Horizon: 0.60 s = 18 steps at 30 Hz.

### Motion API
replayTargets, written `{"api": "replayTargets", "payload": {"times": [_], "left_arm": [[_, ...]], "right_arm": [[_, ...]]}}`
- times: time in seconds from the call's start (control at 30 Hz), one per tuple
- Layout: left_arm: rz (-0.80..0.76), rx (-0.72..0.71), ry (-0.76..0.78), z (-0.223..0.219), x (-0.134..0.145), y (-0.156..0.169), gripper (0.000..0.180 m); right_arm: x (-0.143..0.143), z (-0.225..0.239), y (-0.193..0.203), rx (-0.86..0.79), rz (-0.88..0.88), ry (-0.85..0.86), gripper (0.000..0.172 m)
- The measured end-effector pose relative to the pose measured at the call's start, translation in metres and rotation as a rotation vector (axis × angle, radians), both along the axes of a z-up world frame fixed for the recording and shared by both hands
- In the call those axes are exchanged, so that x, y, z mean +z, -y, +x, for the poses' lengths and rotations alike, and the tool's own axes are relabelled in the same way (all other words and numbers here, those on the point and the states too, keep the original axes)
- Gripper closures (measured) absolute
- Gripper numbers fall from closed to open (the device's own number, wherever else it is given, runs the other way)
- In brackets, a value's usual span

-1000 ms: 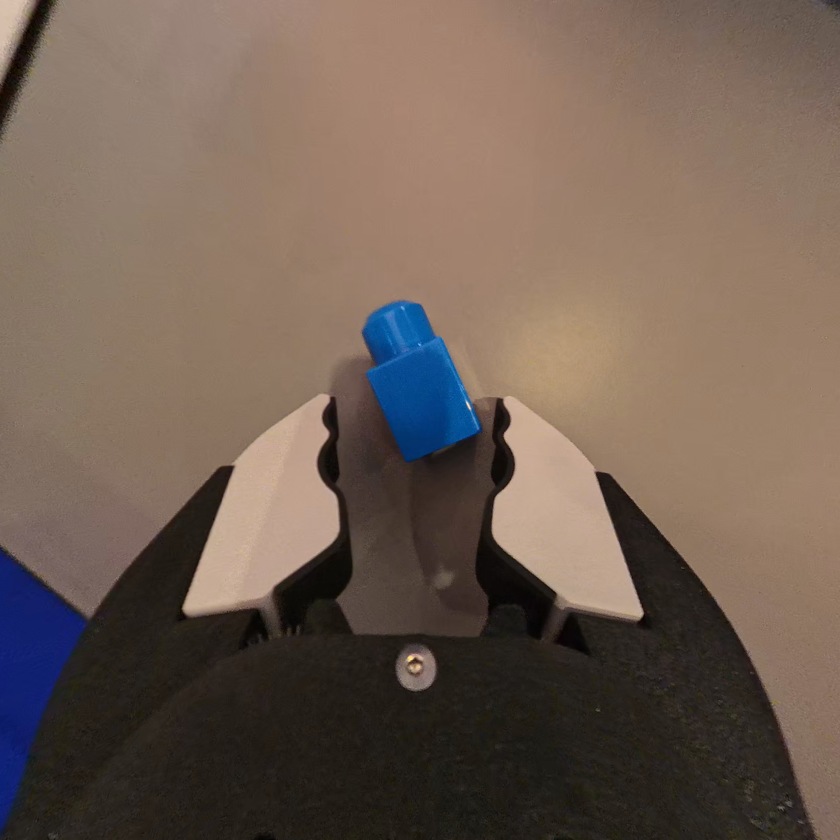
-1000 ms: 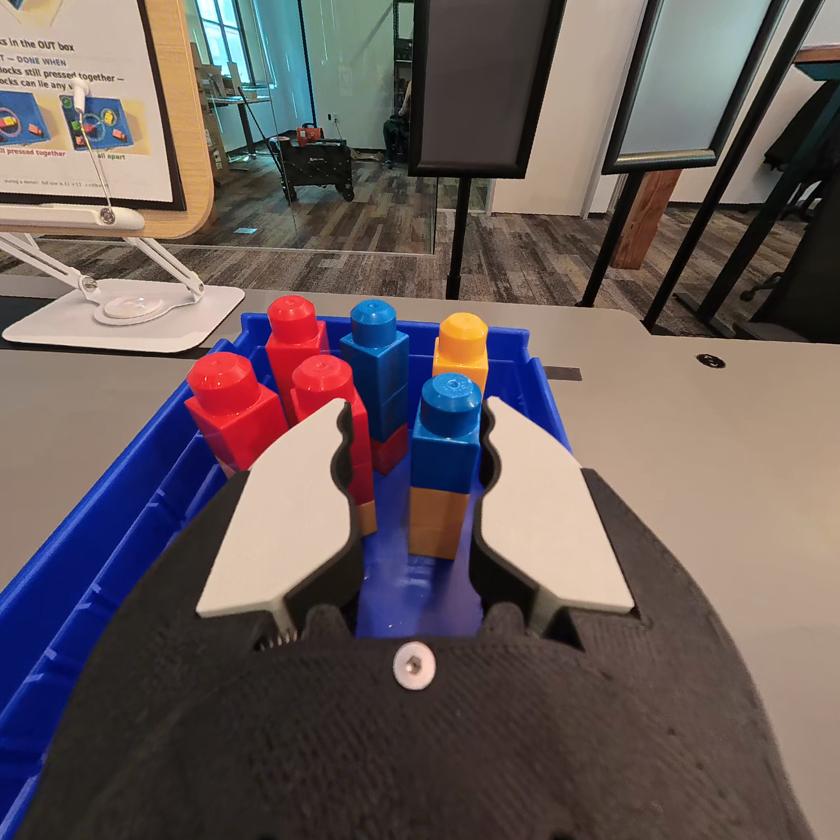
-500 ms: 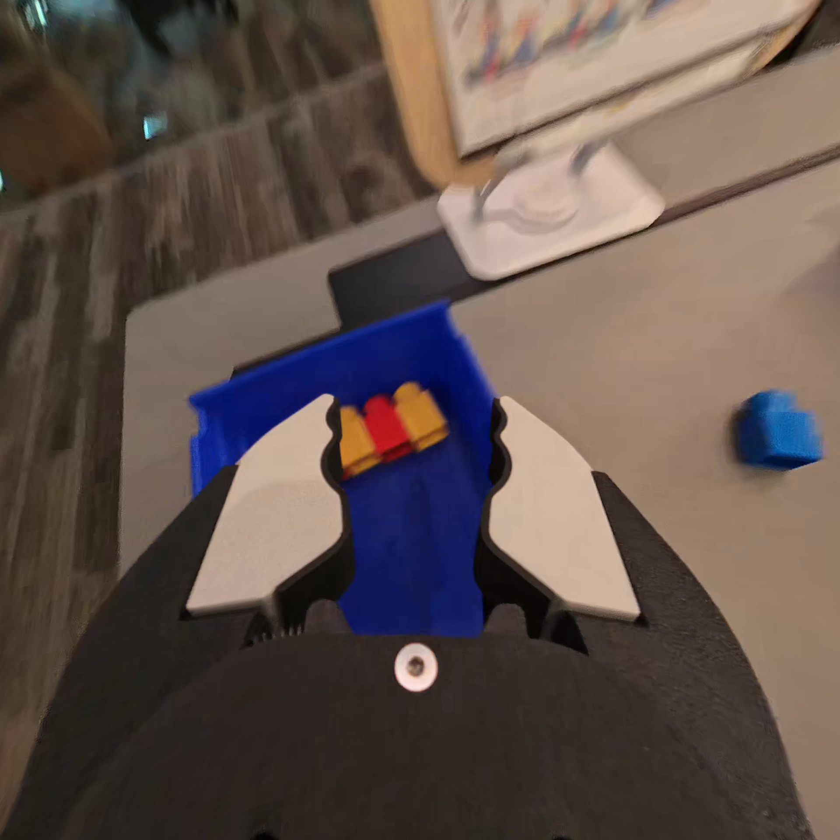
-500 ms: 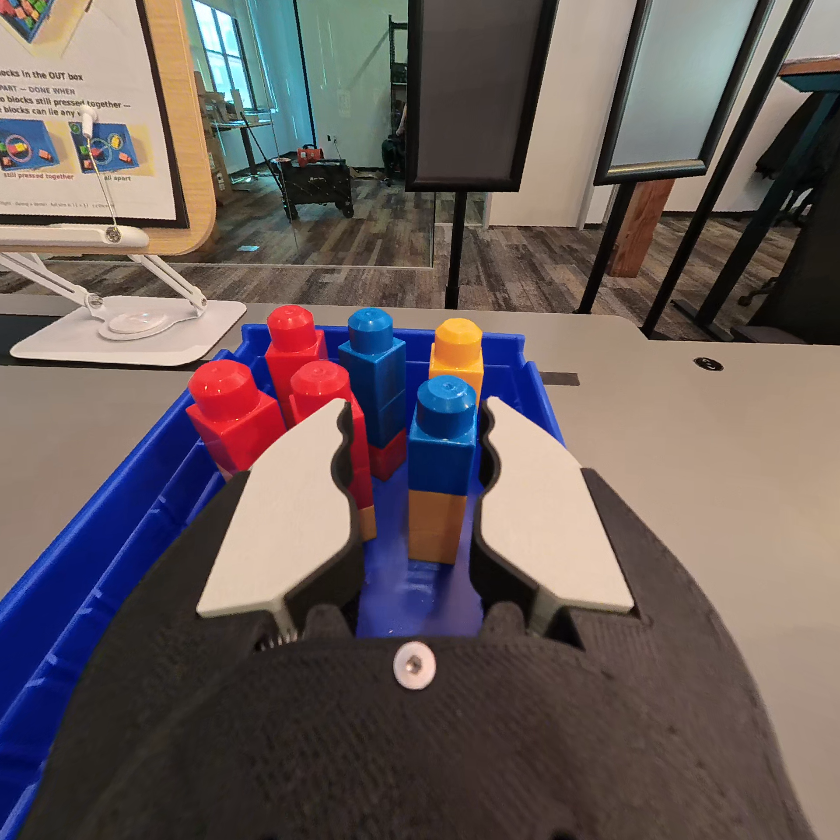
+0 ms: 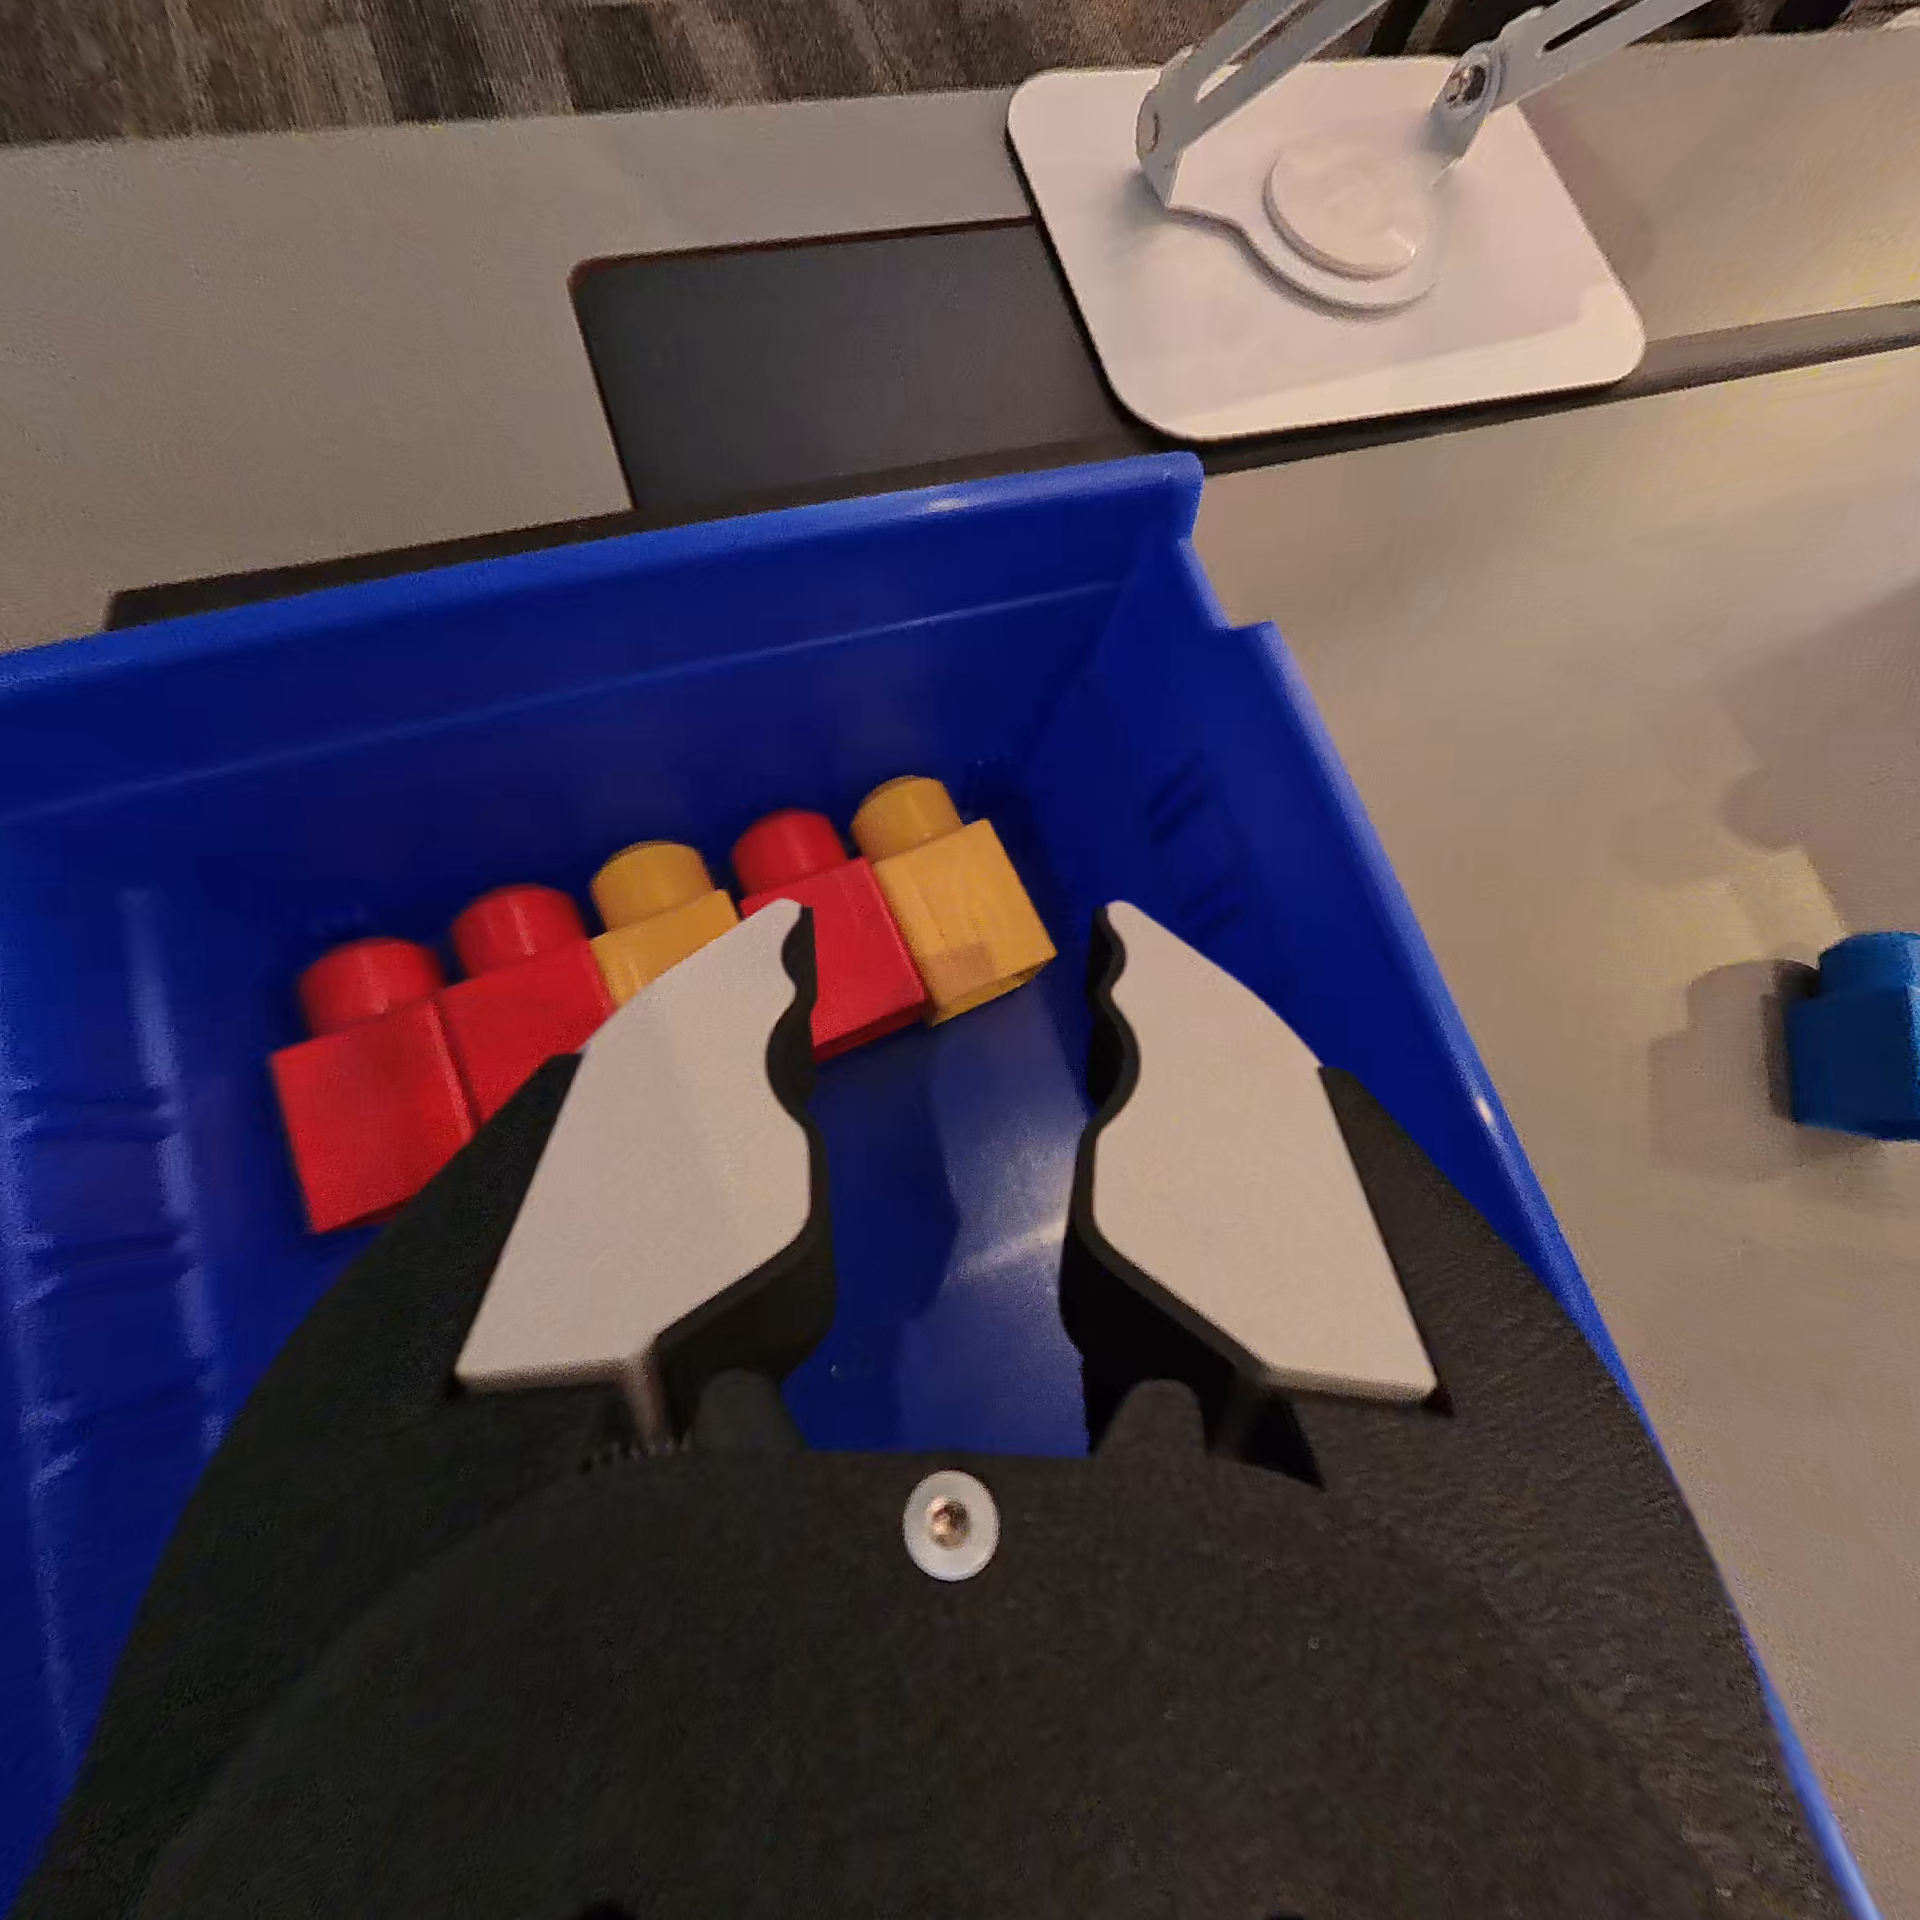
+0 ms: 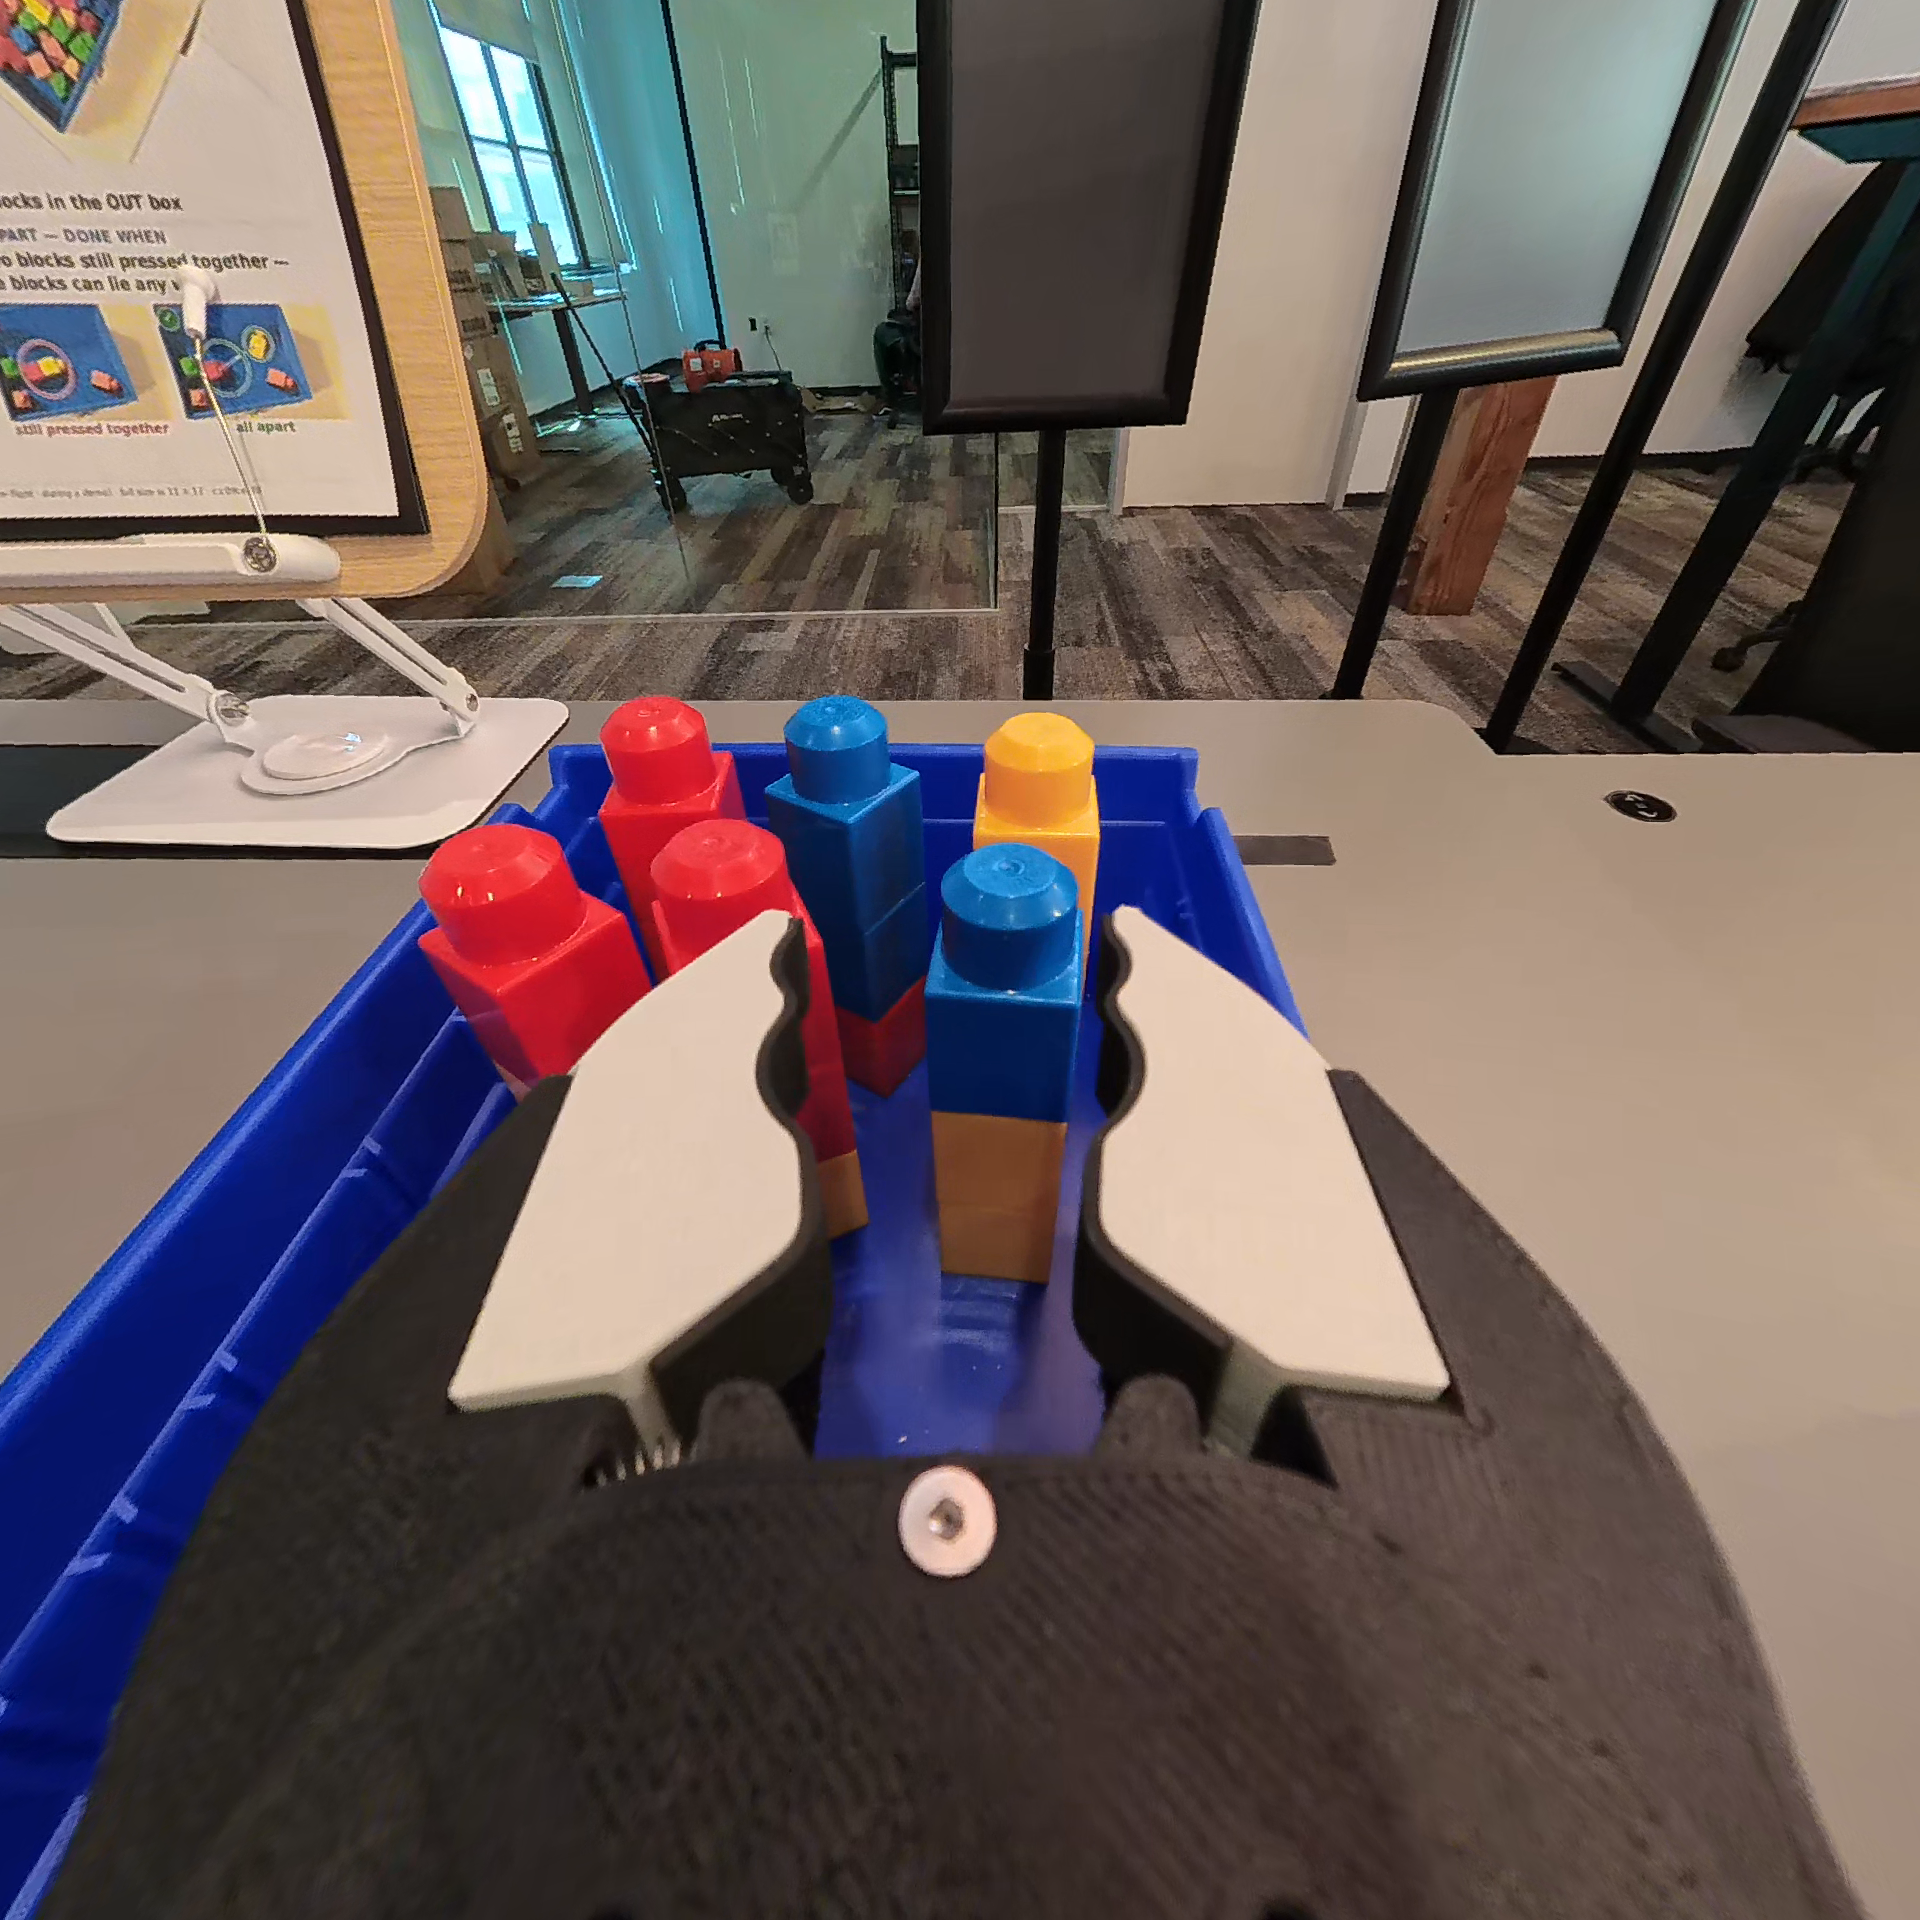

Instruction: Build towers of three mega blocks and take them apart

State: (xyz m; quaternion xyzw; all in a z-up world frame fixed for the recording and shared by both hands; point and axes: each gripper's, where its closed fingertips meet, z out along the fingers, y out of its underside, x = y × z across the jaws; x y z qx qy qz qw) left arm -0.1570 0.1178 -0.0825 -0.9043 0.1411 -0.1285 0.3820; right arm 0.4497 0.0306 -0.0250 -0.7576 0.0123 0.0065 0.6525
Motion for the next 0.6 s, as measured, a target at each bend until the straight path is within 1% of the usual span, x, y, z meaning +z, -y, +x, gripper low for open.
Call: {"api": "replayTargets", "payload": {"times": [0.03, 0.17, 0.2, 0.27, 0.3, 0.37, 0.47, 0.6], "left_arm": [[-0.018, 0.010, -0.027, 0.002, -0.007, -0.004, 0.130], [-0.053, 0.033, -0.274, -0.003, -0.034, -0.015, 0.117], [-0.061, 0.032, -0.300, -0.002, -0.038, -0.016, 0.116], [-0.063, 0.030, -0.264, 0.006, -0.038, -0.018, 0.119], [-0.077, 0.032, -0.262, 0.006, -0.040, -0.017, 0.116], [-0.090, 0.034, -0.261, 0.006, -0.044, -0.016, 0.117], [-0.076, 0.038, -0.294, 0.004, -0.045, -0.014, 0.120], [-0.091, 0.009, -0.383, 0.003, -0.047, -0.009, 0.121]], "right_arm": [[0.000, 0.000, 0.000, 0.001, -0.002, -0.001, 0.118], [-0.001, -0.001, -0.001, 0.002, -0.003, -0.007, 0.118], [-0.001, -0.001, -0.001, 0.003, -0.004, -0.008, 0.118], [-0.002, -0.002, -0.001, 0.006, -0.009, -0.005, 0.117], [-0.002, -0.003, -0.001, 0.008, -0.012, -0.002, 0.117], [-0.002, -0.003, -0.002, 0.009, -0.014, 0.003, 0.117], [-0.003, -0.004, -0.001, 0.012, -0.018, 0.005, 0.117], [-0.003, -0.005, -0.002, 0.015, -0.020, 0.004, 0.117]]}}
